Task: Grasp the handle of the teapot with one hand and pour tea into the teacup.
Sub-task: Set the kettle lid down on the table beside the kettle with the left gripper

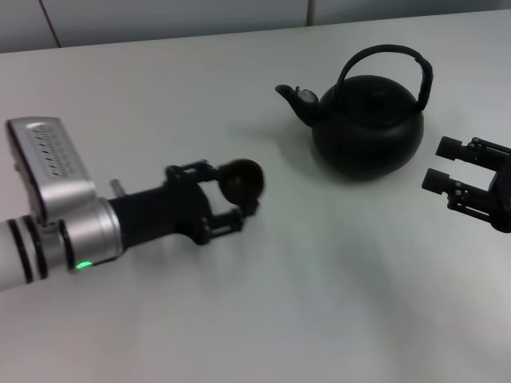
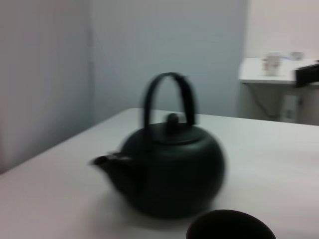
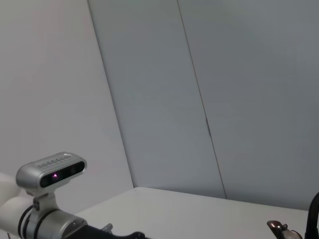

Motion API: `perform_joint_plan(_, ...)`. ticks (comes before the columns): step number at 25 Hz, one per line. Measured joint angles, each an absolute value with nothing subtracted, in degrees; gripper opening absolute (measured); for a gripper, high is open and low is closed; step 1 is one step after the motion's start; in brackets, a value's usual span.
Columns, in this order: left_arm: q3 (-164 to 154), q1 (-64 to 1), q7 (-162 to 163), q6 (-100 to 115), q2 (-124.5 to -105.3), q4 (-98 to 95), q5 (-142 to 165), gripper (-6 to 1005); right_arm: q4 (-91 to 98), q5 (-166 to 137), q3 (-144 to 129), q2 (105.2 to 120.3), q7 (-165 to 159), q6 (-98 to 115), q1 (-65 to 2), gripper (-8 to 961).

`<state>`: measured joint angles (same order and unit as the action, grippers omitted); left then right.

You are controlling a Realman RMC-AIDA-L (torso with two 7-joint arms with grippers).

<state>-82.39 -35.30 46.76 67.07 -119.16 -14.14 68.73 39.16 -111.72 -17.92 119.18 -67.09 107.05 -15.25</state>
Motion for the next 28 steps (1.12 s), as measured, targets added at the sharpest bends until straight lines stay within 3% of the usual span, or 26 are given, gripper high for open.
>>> perform_joint_plan(11,-95.18,-34.28,46.76,66.24,-119.18,-18.64,63.37,661,39.11,-111.87,-18.00,119.18,-66.92,107.21,-15.09,622)
perform_joint_plan(14,-101.07,-32.85,46.76,64.27,-119.19,-22.04,60.08,661,39.11,-111.91,-18.02,119.18,-66.92,107.42,-15.10,622)
perform_joint_plan(15,-111.06,-29.72,46.76,54.01,-119.18,-28.75,51.15,661,39.11,-111.91,-18.02,119.18,-66.93,107.51,-15.11,622)
perform_joint_plan(28,-112.91,-29.59,46.47,49.21,-119.18,-28.33,43.06,661,39.11,-112.02,-18.02,119.09,-66.77,107.67,-15.05,622)
